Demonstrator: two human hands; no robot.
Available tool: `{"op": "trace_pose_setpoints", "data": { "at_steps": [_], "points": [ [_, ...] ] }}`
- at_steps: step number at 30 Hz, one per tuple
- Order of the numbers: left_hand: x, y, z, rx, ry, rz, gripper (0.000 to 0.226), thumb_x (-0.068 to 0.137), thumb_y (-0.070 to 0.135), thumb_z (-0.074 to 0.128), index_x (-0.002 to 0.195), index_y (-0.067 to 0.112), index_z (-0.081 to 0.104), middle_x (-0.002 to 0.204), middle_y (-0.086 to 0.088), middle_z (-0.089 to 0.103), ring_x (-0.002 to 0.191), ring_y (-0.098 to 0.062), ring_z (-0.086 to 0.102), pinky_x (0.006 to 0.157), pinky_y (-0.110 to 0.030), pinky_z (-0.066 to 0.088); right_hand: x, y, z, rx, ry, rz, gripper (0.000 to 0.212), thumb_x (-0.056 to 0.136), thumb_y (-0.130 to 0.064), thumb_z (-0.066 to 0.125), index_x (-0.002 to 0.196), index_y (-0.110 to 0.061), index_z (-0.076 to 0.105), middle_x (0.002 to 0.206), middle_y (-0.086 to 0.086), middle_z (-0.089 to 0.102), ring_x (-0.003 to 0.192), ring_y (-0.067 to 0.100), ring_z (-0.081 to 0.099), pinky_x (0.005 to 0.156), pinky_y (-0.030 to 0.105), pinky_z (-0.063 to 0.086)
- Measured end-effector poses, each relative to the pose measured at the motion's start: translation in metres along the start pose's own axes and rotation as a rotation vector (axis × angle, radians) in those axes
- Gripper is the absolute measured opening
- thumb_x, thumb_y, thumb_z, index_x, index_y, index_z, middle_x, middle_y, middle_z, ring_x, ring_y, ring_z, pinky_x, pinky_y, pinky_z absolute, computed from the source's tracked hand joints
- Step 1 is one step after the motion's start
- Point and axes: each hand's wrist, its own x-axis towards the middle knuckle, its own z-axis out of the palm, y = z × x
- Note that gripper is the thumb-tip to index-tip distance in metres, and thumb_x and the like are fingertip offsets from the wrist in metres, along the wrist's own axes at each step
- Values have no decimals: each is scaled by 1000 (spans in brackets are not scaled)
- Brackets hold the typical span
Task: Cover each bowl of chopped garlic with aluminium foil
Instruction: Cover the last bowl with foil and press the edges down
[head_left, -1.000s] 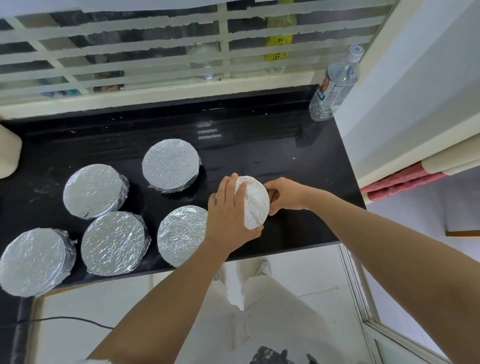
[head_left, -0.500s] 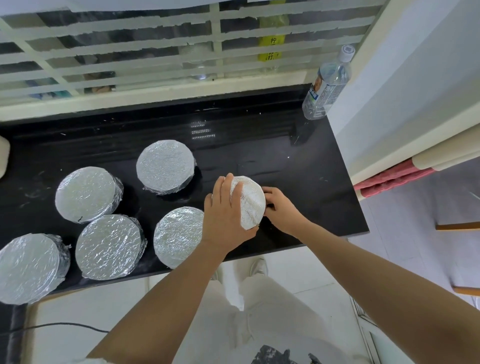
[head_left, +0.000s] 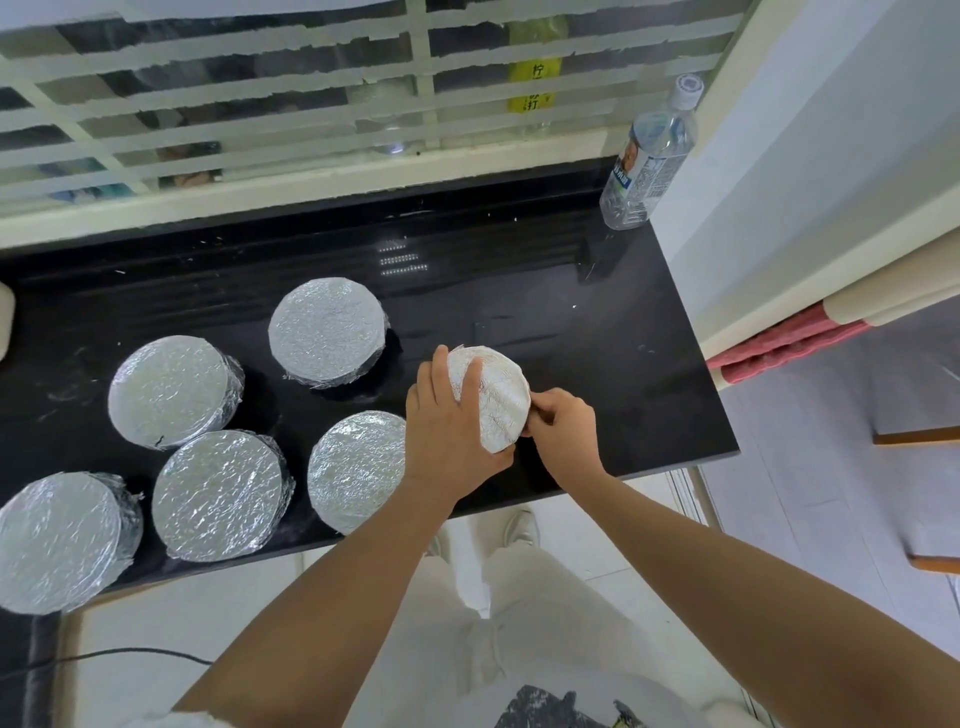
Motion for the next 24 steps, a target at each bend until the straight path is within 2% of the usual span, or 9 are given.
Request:
{"op": "trace_pose_setpoints", "data": {
  "at_steps": [2, 5, 8, 11, 14, 17, 21, 24],
  "points": [
    [0, 0, 0, 0, 6, -4, 109, 55, 68, 71, 142, 13, 34, 148, -27, 33, 129, -44, 38, 99, -50, 41, -6, -1, 1, -65, -60, -53, 32, 90, -1, 54, 117, -13, 66, 99, -3, 56, 87, 12, 53, 78, 17, 45],
    [2, 1, -2, -9, 0, -20, 108, 57, 72, 67, 142, 14, 36, 149, -26, 33, 130, -42, 39, 97, -49, 42, -16, 4, 4, -30, -237, -98, 58, 83, 6, 56, 136, -15, 43, 121, -3, 40, 100, 7, 45, 90, 18, 45],
    [2, 1, -4, -15, -21, -27, 108, 57, 72, 66, 143, 15, 34, 149, -25, 32, 131, -41, 38, 95, -48, 43, -16, 8, 8, -50, -275, -125, 70, 82, -2, 66, 142, -19, 34, 130, -4, 34, 103, 5, 43, 87, 12, 43],
    [4, 1, -6, -20, -48, -36, 113, 54, 69, 70, 145, 16, 30, 150, -26, 31, 130, -42, 38, 96, -49, 42, -12, 8, 7, -108, -242, -138, 60, 83, -6, 68, 136, -17, 41, 127, -2, 40, 97, 6, 45, 80, 9, 43],
    [5, 1, -7, -7, -87, -52, 122, 47, 66, 76, 146, 17, 23, 150, -26, 30, 130, -42, 39, 96, -49, 42, -5, 3, 3, -122, -215, -139, 45, 84, -8, 68, 126, -14, 52, 118, 2, 49, 97, 14, 53, 88, 25, 49],
    [5, 2, -7, 1, -78, -62, 126, 44, 64, 79, 146, 17, 22, 150, -26, 29, 130, -42, 39, 97, -48, 42, 1, -1, 0, -146, -184, -162, 35, 81, -9, 69, 115, -13, 61, 108, 5, 56, 92, 18, 56, 84, 27, 48],
    [5, 2, -9, -11, -93, -66, 129, 44, 70, 78, 147, 17, 21, 151, -25, 27, 132, -41, 36, 98, -49, 41, 0, -1, 2, -133, -158, -148, 33, 82, -7, 66, 114, -13, 63, 105, 4, 57, 93, 19, 57, 82, 26, 47],
    [6, -1, -17, -80, -157, -52, 137, 46, 73, 78, 152, 19, 11, 156, -20, 14, 139, -38, 24, 108, -48, 33, 1, -3, 4, -111, -154, -129, 34, 81, -6, 67, 114, -14, 63, 106, 4, 57, 92, 19, 57, 85, 29, 50]
  ]
}}
